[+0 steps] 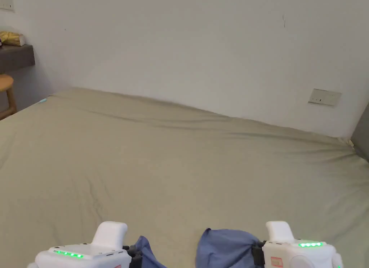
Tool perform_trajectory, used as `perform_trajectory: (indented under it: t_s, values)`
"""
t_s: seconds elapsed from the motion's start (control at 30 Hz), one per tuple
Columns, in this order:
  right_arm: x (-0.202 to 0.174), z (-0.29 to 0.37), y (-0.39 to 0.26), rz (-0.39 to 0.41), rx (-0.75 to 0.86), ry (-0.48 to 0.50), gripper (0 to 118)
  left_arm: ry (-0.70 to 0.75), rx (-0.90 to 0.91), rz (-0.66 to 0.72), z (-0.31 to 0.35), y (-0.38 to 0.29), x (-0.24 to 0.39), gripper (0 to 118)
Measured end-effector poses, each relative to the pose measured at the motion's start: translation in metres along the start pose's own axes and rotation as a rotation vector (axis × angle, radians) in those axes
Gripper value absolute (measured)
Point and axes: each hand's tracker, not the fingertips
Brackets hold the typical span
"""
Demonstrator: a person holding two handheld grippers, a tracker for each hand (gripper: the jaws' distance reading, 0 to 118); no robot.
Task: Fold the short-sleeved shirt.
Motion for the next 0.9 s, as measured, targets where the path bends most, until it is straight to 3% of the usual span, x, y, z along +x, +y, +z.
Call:
perform_trajectory:
  t_s: [0.2, 0.4, 0.5, 0.87, 0.9]
  values:
    - [0.042, 0.127, 0.072, -0.021, 0.216, -0.051, 6, 0.041, 0.158, -0.097, 0.072, 0.07, 0.005, 1]
    - [0.052, 0.273, 0.131, -0.071, 0.456, -0.109, 6, 0.055, 0.409, -0.167, 0.18, 0.158, 0.016, 0]
    - [0.048, 0.33, 0.16, -0.054, 0.533, -0.119, 6, 0.026, 0.486, -0.193, 0.228, 0.196, 0.026, 0]
    - [-0.001, 0.414, 0.244, 0.049, 0.629, -0.164, 6, 0.091, 0.618, -0.234, 0.307, 0.292, 0.047, 0]
    - [0.01, 0.409, 0.254, 0.063, 0.634, -0.176, 6, 0.091, 0.62, -0.23, 0.307, 0.299, 0.045, 0]
